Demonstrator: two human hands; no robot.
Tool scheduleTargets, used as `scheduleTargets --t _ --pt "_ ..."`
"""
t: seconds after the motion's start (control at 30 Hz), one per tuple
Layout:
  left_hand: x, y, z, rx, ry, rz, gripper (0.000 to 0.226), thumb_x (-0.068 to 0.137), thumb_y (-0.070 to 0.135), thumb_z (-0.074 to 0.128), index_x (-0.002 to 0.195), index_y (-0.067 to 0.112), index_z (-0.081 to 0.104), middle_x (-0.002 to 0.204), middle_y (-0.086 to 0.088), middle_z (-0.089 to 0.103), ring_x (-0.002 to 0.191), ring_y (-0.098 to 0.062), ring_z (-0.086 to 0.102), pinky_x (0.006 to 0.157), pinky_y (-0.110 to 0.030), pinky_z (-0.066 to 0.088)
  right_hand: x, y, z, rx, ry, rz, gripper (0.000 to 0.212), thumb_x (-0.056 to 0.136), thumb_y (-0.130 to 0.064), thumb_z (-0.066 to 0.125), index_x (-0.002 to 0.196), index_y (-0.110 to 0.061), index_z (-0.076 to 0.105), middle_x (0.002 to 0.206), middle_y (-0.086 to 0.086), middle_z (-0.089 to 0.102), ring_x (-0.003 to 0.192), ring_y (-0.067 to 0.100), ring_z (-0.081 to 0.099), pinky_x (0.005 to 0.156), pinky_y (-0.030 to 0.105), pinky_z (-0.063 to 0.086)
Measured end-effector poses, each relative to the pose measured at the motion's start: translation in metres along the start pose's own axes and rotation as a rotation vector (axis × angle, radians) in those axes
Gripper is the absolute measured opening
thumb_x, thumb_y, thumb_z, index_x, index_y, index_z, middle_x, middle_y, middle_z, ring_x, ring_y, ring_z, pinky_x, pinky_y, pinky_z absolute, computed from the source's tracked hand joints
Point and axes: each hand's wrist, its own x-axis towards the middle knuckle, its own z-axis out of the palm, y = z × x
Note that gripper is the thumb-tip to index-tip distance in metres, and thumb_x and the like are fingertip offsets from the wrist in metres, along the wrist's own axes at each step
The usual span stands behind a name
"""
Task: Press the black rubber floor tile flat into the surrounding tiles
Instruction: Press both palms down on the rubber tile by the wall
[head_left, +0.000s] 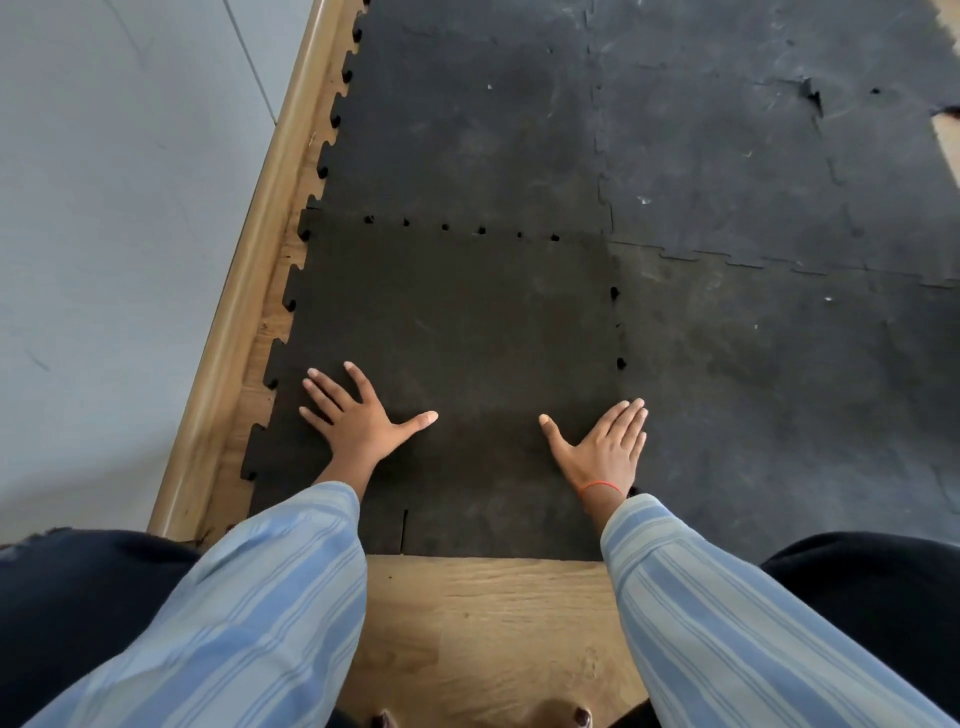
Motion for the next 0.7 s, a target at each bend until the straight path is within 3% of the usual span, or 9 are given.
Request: scheduleTargets --t 0.1,0.27,0.47,0.7 --pt "-0.01 0.018 0.014 0.026 -0.007 0.078 0.141 0.05 0.099 0.03 0.145 0.01 -0.025 0.149 -0.029 -0.031 0.137 -0.042 -0.03 0.109 -0.063 -0.009 -0.02 -0.002 0.016 -0.048 0.042 -0.05 0.113 0.081 -0.077 0.035 0.148 0.006 -0.004 0.159 0.022 -0.007 0.148 0.03 -0.01 0.121 0.04 -0.002" --pt "-0.012 0.021 0.02 0.056 0.014 0.079 0.14 0.047 0.1 0.017 0.144 0.009 -0.026 0.149 -0.028 -0.031 0.137 -0.04 -0.031 0.108 -0.064 -0.01 -0.014 -0.004 0.014 -0.005 -0.03 -0.049 0.123 0.074 -0.083 0.039 0.148 0.004 -0.007 0.159 0.02 -0.012 0.147 0.029 -0.014 0.12 0.041 -0.006" --pt "-0.015 0.035 0.02 0.052 0.015 0.07 0.14 0.051 0.098 0.027 0.147 0.008 -0.02 0.151 -0.03 -0.025 0.139 -0.042 -0.026 0.109 -0.064 -0.007 -0.007 -0.001 0.005 0.038 -0.12 -0.051 0.123 0.074 -0.081 0.043 0.148 0.003 -0.008 0.159 0.019 -0.016 0.147 0.028 -0.016 0.12 0.043 -0.004" --pt "-0.024 0.054 0.029 0.109 0.009 0.188 0.135 0.057 0.095 0.032 0.148 0.009 -0.018 0.15 -0.031 -0.025 0.139 -0.043 -0.026 0.108 -0.065 -0.007 -0.002 0.02 -0.001 0.31 0.022 0.139 0.11 0.082 -0.055 0.063 0.148 0.007 0.001 0.159 0.022 0.003 0.149 0.029 -0.001 0.121 0.036 0.002"
